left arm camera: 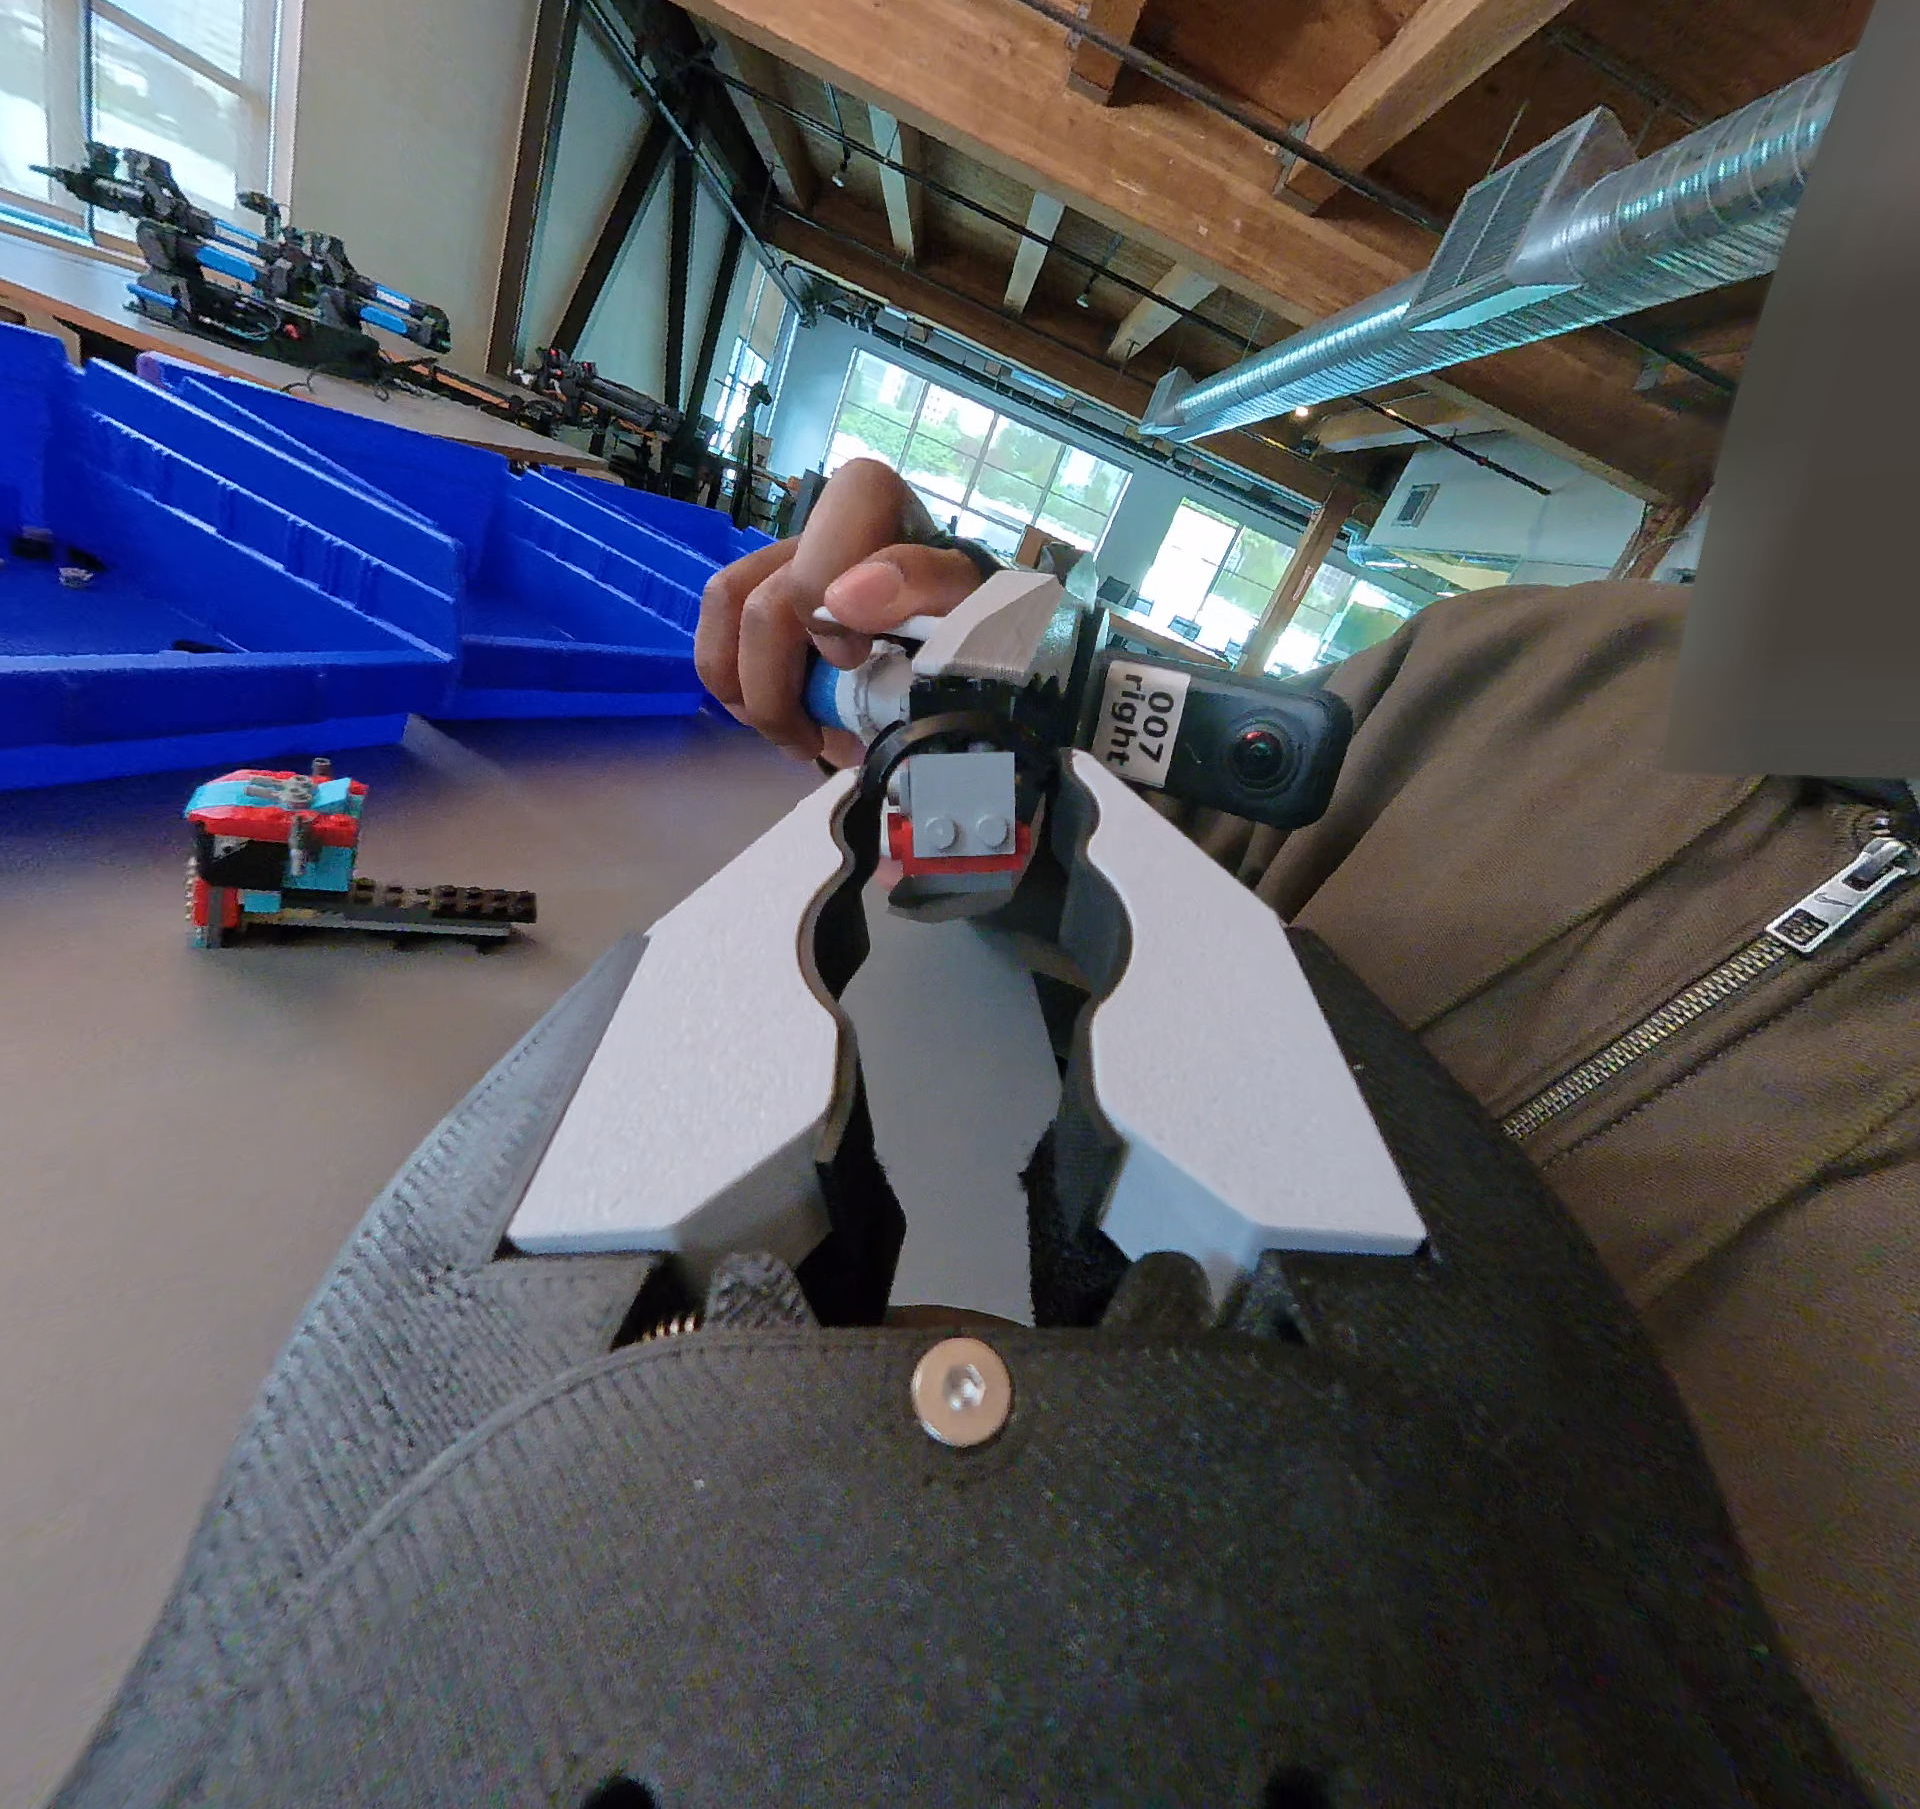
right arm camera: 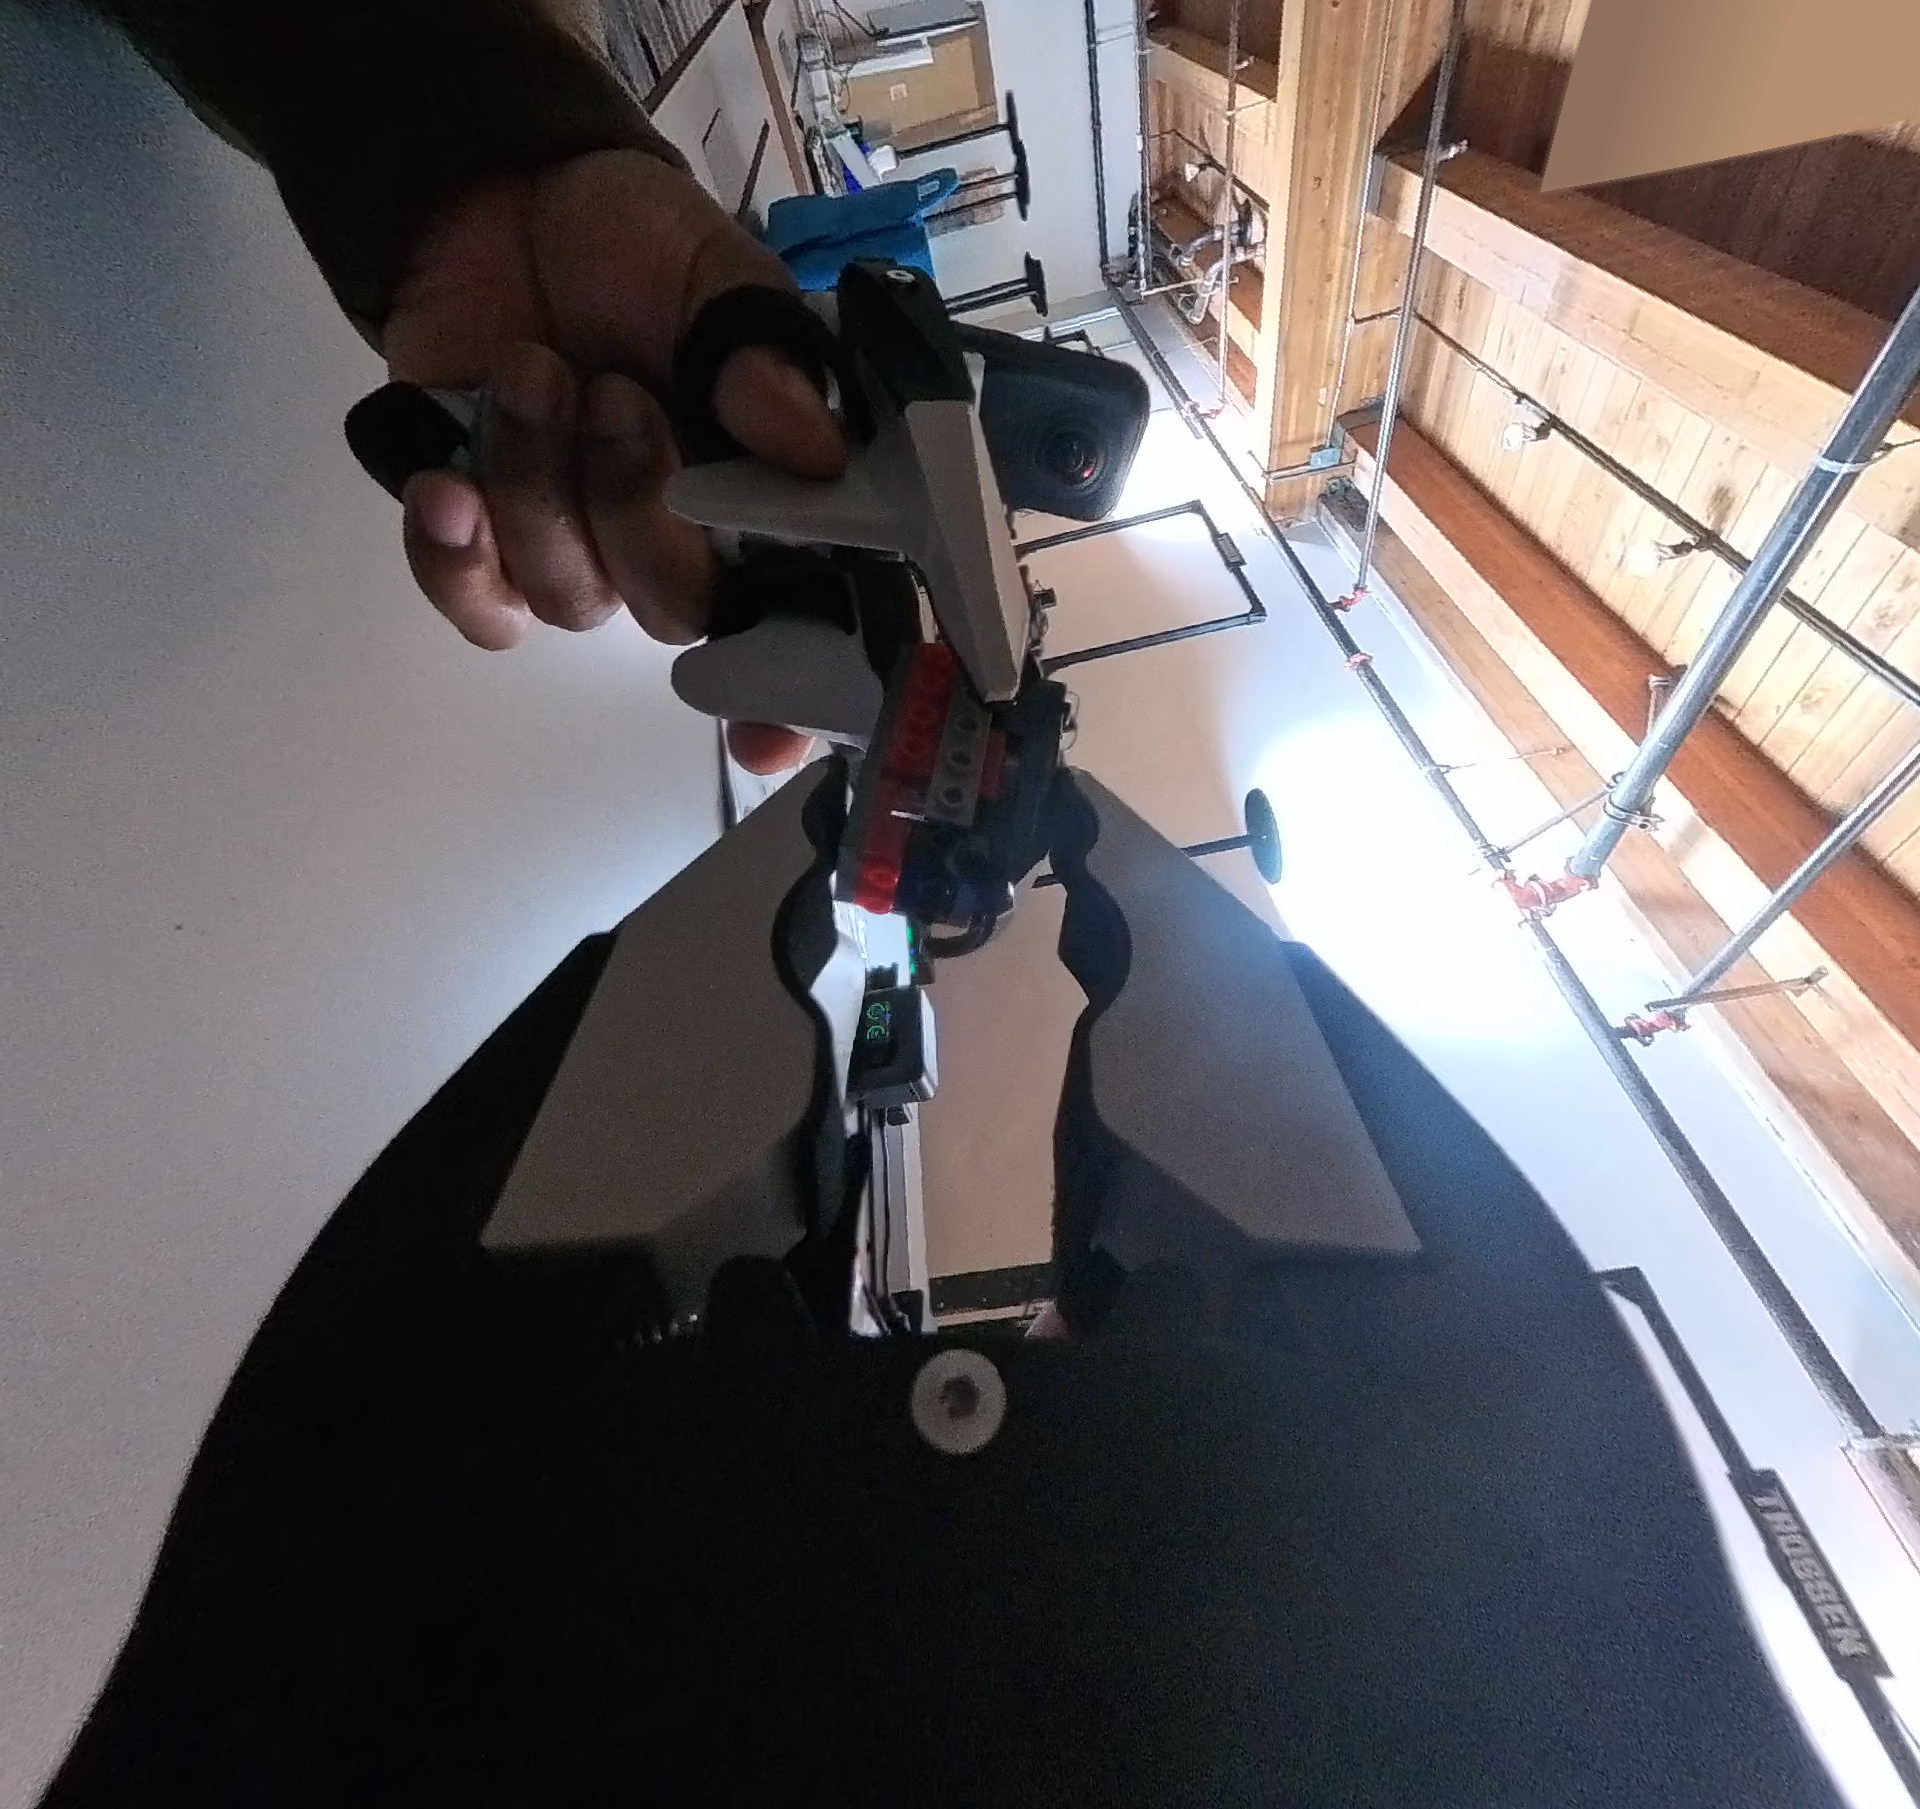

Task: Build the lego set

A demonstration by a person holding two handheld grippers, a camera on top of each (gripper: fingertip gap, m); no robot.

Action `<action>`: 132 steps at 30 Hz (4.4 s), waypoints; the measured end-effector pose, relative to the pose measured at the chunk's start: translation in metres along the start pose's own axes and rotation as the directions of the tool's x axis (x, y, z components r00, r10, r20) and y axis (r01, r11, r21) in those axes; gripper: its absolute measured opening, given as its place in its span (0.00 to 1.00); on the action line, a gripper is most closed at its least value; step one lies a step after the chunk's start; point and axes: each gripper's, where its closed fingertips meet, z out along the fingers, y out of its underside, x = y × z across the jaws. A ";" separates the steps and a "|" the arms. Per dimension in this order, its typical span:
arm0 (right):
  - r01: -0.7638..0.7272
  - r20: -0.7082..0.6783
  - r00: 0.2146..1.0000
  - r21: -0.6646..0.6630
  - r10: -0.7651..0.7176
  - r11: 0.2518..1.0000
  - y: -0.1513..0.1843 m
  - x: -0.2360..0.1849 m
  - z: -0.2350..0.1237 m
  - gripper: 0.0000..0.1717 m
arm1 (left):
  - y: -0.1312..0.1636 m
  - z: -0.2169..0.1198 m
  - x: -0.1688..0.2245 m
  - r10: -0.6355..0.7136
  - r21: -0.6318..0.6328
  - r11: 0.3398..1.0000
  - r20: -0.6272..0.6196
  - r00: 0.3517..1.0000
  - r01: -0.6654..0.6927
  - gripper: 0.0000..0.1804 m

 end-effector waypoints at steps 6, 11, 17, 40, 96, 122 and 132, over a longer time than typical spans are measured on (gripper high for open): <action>0.026 0.014 1.000 -0.029 -0.026 0.999 0.017 -0.004 0.008 0.23 | 0.001 -0.004 -0.017 -0.002 -0.021 1.000 0.020 1.000 0.003 0.19; -0.002 -0.017 1.000 -0.062 0.001 0.998 0.034 -0.008 0.016 0.23 | 0.002 -0.014 -0.028 0.084 -0.079 0.994 0.061 0.995 -0.079 0.27; -0.107 0.054 0.992 -0.145 0.116 0.984 0.069 -0.037 0.023 0.23 | -0.011 -0.043 -0.061 0.254 -0.180 0.957 0.158 0.954 -0.225 0.35; -0.150 0.016 0.988 -0.183 0.155 0.972 0.116 -0.060 0.027 0.23 | 0.018 -0.019 -0.125 -0.096 -0.179 0.976 0.155 0.983 0.123 0.35; -0.583 -0.054 0.812 -0.125 0.581 0.803 0.131 -0.029 0.015 0.27 | 0.047 -0.009 -0.218 0.183 -0.466 0.877 0.542 0.821 0.112 0.18; -0.595 -0.063 0.803 -0.146 0.593 0.790 0.140 -0.030 0.013 0.25 | 0.059 -0.043 -0.206 0.167 -0.510 0.839 0.569 0.805 0.187 0.17; -0.612 -0.086 0.790 -0.170 0.607 0.772 0.151 -0.029 0.010 0.25 | 0.067 -0.049 -0.199 0.226 -0.582 0.799 0.527 0.819 0.155 0.18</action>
